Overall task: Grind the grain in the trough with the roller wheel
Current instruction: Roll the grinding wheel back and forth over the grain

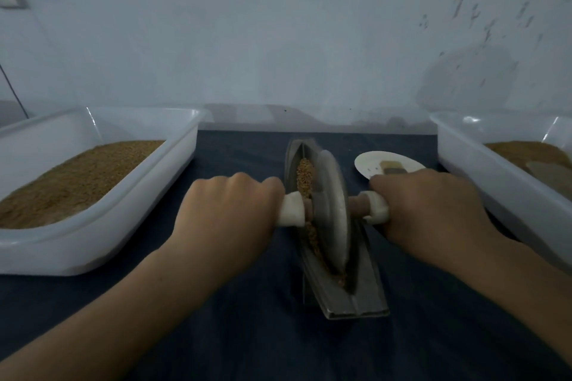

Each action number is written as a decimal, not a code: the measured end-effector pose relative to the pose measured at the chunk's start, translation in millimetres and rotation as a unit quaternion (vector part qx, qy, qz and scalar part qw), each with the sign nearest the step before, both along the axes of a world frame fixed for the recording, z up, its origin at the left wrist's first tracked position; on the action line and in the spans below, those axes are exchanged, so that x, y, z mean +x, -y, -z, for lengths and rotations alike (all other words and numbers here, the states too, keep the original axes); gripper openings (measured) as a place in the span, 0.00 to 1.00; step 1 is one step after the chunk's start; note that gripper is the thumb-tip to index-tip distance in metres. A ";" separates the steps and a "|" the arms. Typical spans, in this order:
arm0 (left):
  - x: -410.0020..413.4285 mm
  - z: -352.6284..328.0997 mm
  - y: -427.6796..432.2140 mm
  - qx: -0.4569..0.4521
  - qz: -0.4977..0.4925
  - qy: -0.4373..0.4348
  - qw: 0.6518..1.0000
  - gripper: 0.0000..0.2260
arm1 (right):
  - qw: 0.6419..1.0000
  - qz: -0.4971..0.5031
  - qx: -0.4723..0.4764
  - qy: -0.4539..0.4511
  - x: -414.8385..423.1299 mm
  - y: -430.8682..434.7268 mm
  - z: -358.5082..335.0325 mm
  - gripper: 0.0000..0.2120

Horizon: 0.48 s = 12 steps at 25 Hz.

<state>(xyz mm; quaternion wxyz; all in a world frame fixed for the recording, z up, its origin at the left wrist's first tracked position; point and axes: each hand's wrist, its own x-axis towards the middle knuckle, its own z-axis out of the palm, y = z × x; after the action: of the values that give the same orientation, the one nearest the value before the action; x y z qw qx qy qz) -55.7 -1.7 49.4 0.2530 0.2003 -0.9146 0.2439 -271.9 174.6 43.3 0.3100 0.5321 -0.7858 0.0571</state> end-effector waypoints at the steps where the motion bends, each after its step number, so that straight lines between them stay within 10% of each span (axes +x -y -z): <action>1: -2.9 -2.1 1.4 0.006 -0.001 0.002 1.000 0.23 | 1.000 -0.010 -0.015 0.006 -2.4 -2.8 4.2 0.13; 6: -63.5 -14.2 44.6 0.105 -0.098 0.037 0.989 0.04 | 0.996 0.063 0.027 0.054 -26.0 67.4 -11.2 0.12; 12: -50.8 -10.6 31.5 0.066 -0.081 0.033 0.994 0.05 | 0.996 0.044 0.039 0.065 -25.1 47.6 -6.9 0.12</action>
<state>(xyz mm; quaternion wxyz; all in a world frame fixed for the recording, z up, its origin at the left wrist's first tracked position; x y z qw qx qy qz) -106.4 -33.2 60.0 0.1881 0.2813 -0.9174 0.2095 -297.0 127.0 50.2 0.2392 0.5037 -0.8288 0.0470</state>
